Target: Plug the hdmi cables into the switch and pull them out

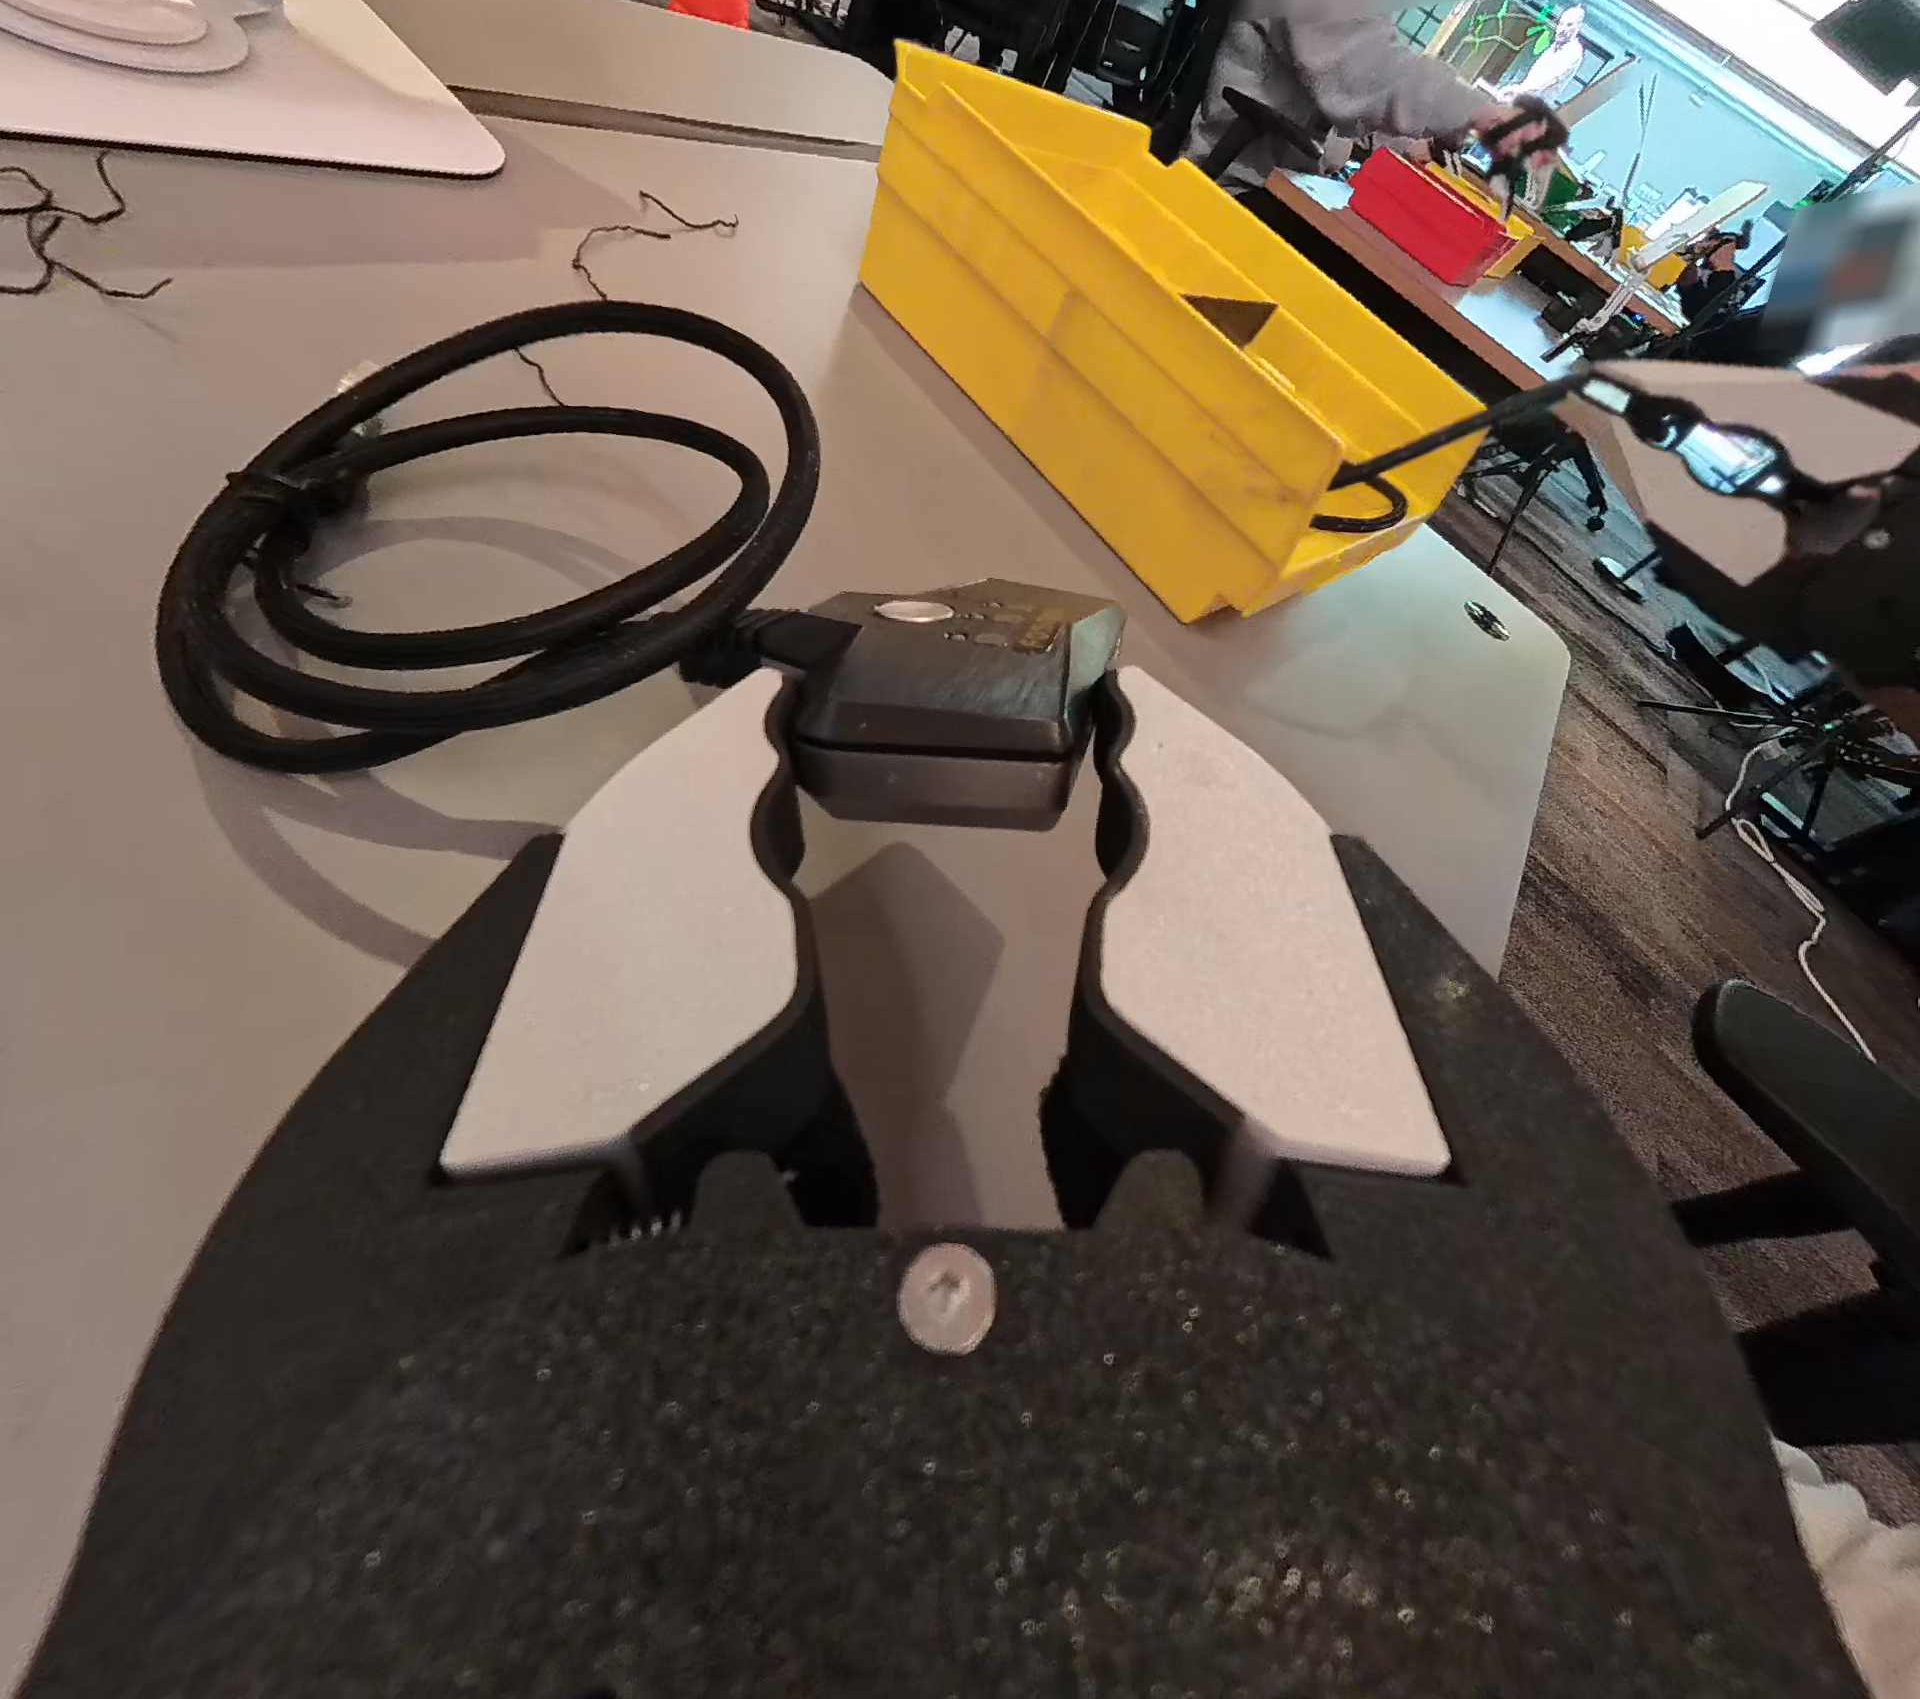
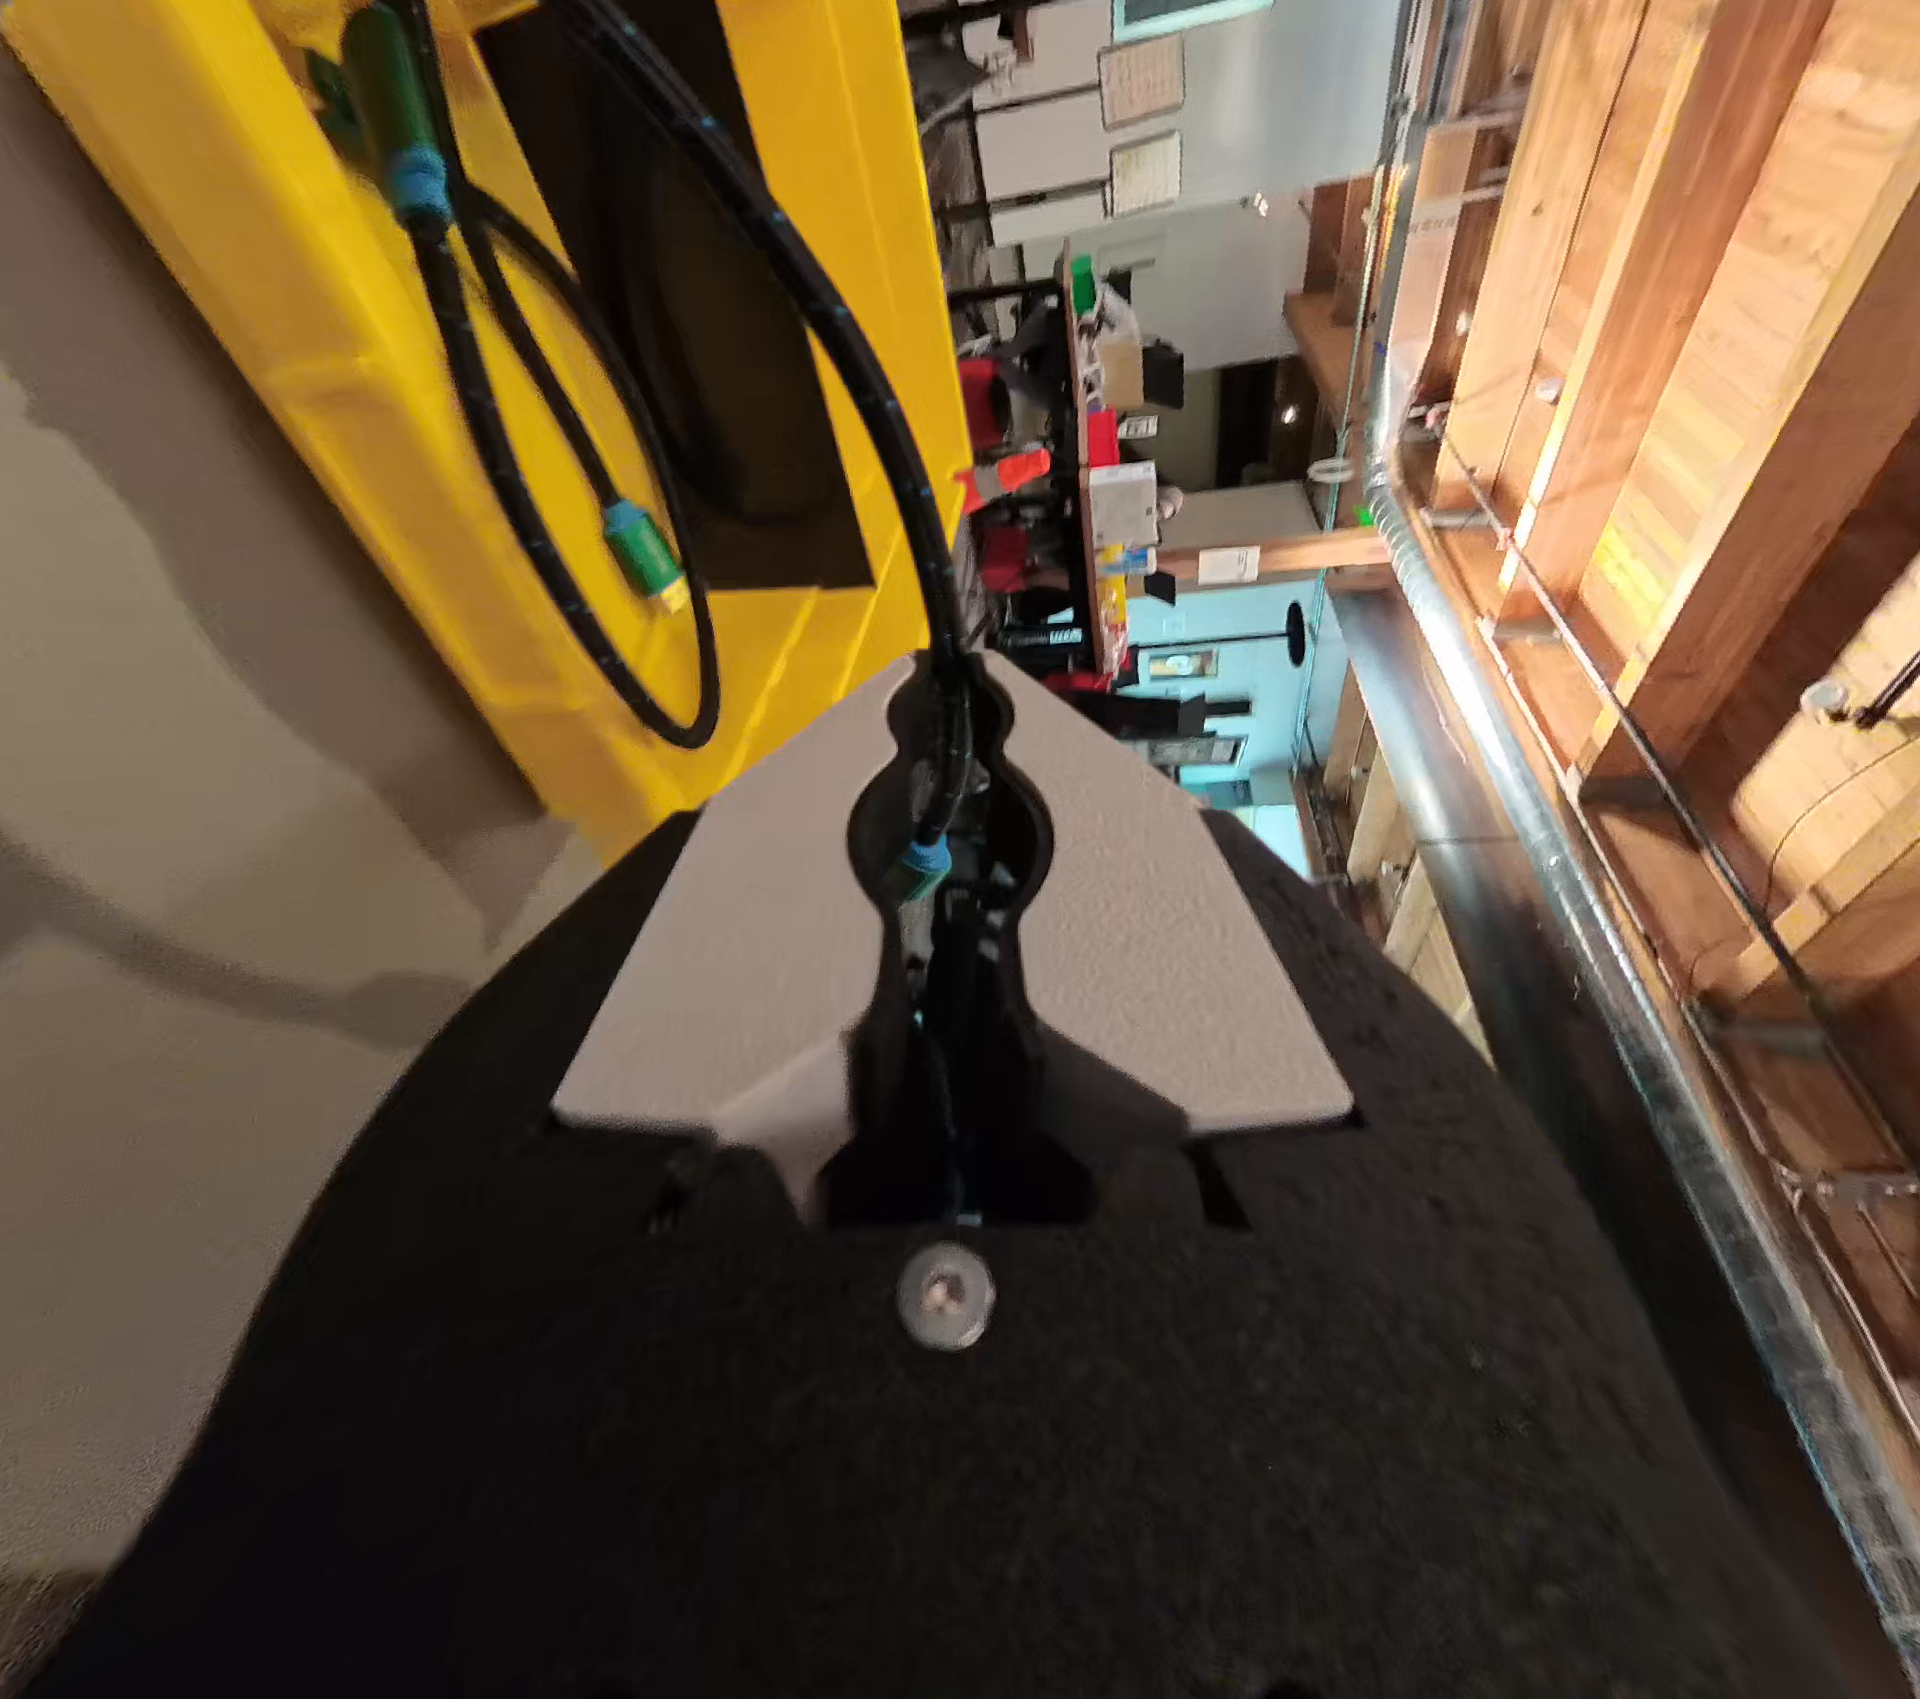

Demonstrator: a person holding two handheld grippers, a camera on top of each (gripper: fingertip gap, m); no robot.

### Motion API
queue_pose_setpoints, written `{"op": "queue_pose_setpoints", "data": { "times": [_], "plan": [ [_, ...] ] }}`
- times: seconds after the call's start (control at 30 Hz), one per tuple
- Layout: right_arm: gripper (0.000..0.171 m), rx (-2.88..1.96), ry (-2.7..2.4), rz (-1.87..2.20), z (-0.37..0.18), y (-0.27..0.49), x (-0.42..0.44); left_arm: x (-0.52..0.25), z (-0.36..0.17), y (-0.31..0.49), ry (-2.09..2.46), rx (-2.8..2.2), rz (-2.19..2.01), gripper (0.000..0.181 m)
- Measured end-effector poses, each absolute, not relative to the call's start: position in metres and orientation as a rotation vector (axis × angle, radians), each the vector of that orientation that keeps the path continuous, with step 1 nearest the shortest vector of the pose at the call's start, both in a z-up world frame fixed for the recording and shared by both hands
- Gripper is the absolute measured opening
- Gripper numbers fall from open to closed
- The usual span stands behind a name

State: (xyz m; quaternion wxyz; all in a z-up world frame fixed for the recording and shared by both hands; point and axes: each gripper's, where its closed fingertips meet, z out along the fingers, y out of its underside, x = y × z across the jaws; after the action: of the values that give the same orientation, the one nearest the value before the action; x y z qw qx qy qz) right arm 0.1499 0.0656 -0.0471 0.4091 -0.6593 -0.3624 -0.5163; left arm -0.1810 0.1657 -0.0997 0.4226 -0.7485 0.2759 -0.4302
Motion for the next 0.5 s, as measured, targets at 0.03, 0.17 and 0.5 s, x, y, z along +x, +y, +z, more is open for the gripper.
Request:
{"op": "queue_pose_setpoints", "data": {
  "times": [0.03,0.17,0.5],
  "plan": [
    [0.005,-1.638,-0.924,-1.29,-0.044,0.073,0.149,-0.181,-0.1,0.165,0.692,-1.874,-1.077,0.053],
    [0.005,-1.605,-0.93,-1.193,-0.039,0.094,0.145,-0.181,-0.1,0.164,0.693,-1.873,-1.077,0.053],
    [0.004,-1.395,-0.947,-1.114,-0.019,0.124,0.145,-0.183,-0.101,0.164,0.69,-1.877,-1.076,0.053]
  ]
}}
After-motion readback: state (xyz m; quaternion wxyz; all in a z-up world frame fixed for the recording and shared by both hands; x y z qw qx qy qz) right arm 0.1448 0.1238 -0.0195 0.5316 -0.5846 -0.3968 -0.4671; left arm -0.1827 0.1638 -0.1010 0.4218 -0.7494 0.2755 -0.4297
